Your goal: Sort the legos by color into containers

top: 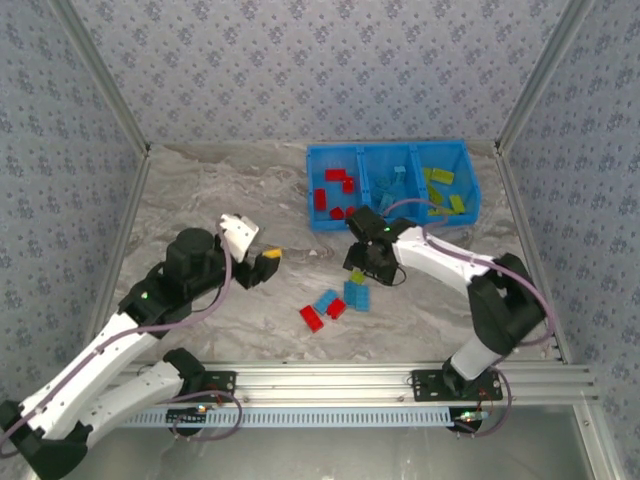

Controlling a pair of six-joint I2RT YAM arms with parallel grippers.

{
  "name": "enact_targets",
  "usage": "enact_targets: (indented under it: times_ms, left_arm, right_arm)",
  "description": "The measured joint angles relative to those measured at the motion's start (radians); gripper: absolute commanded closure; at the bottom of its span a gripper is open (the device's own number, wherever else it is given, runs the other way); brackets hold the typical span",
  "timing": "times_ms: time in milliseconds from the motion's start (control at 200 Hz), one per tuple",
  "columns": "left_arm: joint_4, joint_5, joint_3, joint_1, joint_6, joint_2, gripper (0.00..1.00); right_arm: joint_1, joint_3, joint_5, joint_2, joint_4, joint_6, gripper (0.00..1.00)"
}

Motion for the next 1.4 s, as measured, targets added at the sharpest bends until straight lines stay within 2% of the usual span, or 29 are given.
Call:
enact_targets:
  times_ms: [95, 320, 435, 595, 735, 929, 1049, 1164, 1294, 1404]
  left_arm:
    - [-0.071, 0.036, -0.006, 0.0, 0.061, -0.029, 0.21]
    - [-0.127, 0.083, -0.047, 0.0, 0.148, -0.034, 0.17]
    - [-0.126, 0.095, -0.054, 0.0, 0.166, -0.014, 0.14]
    - [-0.124, 0.124, -0.058, 0.0, 0.195, -0.014, 0.06]
    - [-0.115, 0.203, -0.079, 0.0, 0.219, -0.016, 0.01]
    - [-0.052, 0.337, -0.084, -0.04, 0.219, -0.01, 0.01]
    - [0.03, 0.365, -0.084, -0.134, 0.225, 0.014, 0.01]
    - [0.106, 0.364, -0.084, -0.227, 0.235, 0.056, 0.01]
    - [0.167, 0.337, -0.083, -0.293, 0.235, 0.106, 0.01]
    - [0.18, 0.29, -0.082, -0.336, 0.231, 0.135, 0.01]
  right_arm:
    - [0.002, 0.016, -0.009, 0.065, 0.018, 0.01, 0.35]
    - [0.019, 0.059, -0.02, 0.179, 0.029, 0.012, 0.49]
    - [0.032, 0.063, -0.009, 0.199, 0.021, 0.014, 0.65]
    - [0.033, 0.068, 0.002, 0.193, 0.018, 0.019, 0.69]
    - [0.033, 0.068, 0.048, 0.119, 0.011, 0.01, 0.73]
    - [-0.003, 0.065, 0.143, -0.138, 0.003, -0.051, 0.74]
    - [-0.112, 0.064, 0.178, -0.282, -0.003, -0.129, 0.72]
    - [-0.333, 0.089, 0.148, -0.318, 0.002, -0.222, 0.72]
    - [-0.578, 0.205, 0.093, -0.2, 0.027, -0.313, 0.72]
    - [-0.684, 0.357, 0.039, -0.006, 0.048, -0.357, 0.71]
